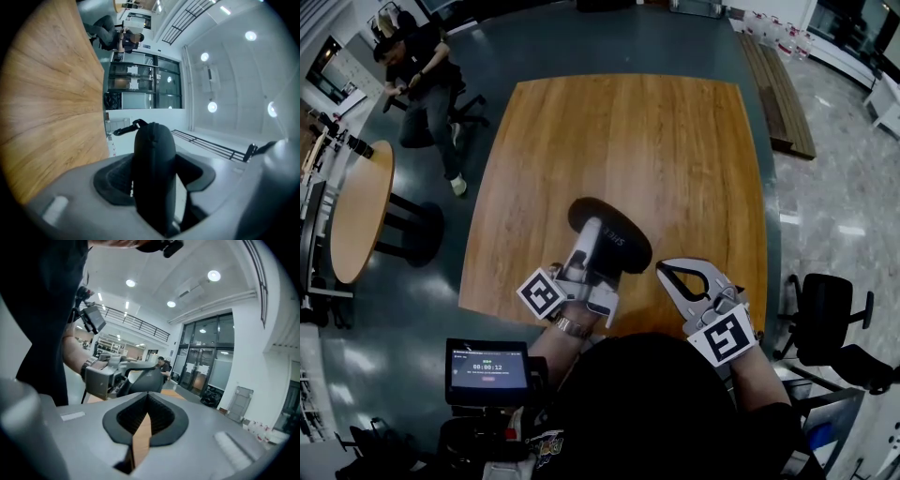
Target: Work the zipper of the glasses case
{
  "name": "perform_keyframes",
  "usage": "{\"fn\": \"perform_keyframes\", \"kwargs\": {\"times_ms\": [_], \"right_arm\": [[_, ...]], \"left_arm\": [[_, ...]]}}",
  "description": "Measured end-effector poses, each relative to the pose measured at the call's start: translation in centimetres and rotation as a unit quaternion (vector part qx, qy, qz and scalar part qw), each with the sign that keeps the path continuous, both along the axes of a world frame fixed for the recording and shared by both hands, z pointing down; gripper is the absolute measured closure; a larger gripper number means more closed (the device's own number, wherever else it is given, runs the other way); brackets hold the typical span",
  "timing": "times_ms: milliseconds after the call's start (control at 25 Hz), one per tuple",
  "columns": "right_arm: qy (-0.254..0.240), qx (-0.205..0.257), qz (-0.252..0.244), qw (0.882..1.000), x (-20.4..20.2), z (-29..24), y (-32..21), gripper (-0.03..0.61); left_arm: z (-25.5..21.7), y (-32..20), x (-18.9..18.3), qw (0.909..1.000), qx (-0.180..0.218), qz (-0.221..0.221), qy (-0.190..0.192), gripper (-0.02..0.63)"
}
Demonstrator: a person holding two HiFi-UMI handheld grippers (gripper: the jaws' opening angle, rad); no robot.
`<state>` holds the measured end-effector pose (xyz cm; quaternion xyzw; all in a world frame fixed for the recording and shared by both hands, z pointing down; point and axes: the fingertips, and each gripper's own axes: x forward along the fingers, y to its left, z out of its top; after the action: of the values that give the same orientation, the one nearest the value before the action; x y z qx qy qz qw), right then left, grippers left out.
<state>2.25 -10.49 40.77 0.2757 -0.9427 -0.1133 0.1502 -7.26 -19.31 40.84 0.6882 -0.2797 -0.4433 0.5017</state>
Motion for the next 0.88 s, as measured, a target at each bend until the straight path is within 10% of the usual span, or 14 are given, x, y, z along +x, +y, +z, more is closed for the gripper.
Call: {"fn": "perform_keyframes", "kwargs": {"times_ms": [320,600,880], "right_arm": [[-0.107,-0.055,0.03,0.992,1.0,-0.6,-0.7,0.568],[-0.274,-0.209,0.01,0.939,1.3,-1.1,-1.2,0.372],[-0.301,-0.298,-0.034,0.905,0.3,-0.3,-0.6,0.31]], "left_arm": [[-0.6,-0.2,0.2,0.9975,-0.002,0.005,0.07,0.351],[-2.4,2.0,2.6,0.9915,0.103,0.072,-0.031,0.351],[-3.5,4.2,4.9,0.9666,0.188,0.136,-0.109,0.35]]}}
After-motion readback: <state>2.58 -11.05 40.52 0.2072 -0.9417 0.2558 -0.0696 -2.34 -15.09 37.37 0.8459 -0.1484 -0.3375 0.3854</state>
